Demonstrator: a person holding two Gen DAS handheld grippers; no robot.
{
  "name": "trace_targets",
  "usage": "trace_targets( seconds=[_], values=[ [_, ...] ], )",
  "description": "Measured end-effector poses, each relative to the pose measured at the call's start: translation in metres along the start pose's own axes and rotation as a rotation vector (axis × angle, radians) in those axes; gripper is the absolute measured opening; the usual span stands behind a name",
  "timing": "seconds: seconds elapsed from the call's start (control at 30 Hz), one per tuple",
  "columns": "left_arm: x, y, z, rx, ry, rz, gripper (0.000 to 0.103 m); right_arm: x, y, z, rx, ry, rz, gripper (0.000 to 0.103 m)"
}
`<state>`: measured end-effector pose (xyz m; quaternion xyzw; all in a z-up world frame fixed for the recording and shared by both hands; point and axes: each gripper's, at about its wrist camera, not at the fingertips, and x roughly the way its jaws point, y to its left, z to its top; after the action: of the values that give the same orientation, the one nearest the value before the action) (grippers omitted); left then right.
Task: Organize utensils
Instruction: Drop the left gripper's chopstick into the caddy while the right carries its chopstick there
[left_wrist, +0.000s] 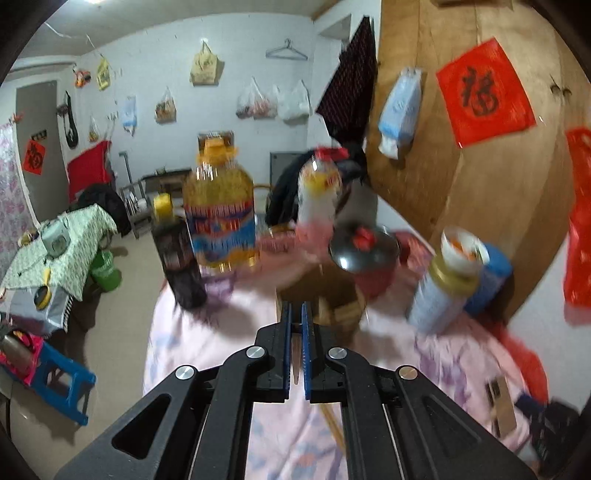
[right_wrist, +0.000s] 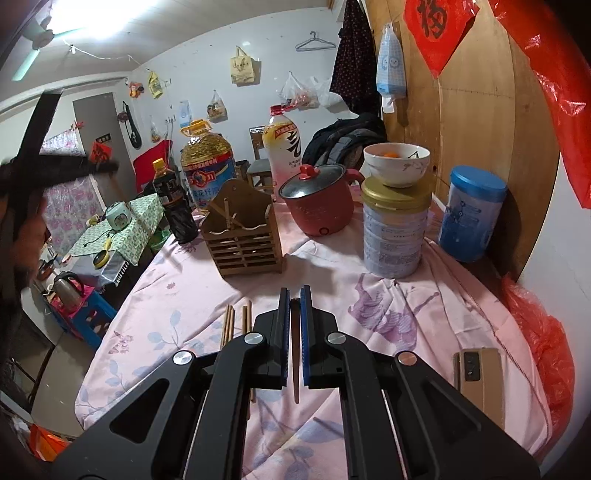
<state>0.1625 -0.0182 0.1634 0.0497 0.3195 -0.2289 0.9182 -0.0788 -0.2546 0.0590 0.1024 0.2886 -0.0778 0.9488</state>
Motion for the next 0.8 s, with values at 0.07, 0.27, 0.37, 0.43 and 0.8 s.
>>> trace_targets(
  seconds=[0.07,0.27,0.37,0.43,0.8],
  values=[
    [0.008,-0.003,0.025,-0.006,-0.028,0.018,0.006,0.004,-0.005,0.006,0.006,-0.006,0.004,0.006],
    [0.049,-0.022,0.069,0.013,-0.062,0.065,0.006,0.018,-0.022,0.019,0.028,-0.004,0.010,0.006],
    [0.077,-0.028,0.070,0.023,-0.041,0.076,0.006,0.024,-0.030,0.021,0.028,0.007,-0.002,0.006],
    [0.097,-0.031,0.061,0.025,0.001,0.095,0.015,0.028,-0.037,0.023,0.037,0.014,-0.011,0.006],
    [0.076,0.008,-0.012,-0.029,0.059,0.224,0.080,0.058,-0.035,0.050,0.034,0.010,0.043,0.006]
  ],
)
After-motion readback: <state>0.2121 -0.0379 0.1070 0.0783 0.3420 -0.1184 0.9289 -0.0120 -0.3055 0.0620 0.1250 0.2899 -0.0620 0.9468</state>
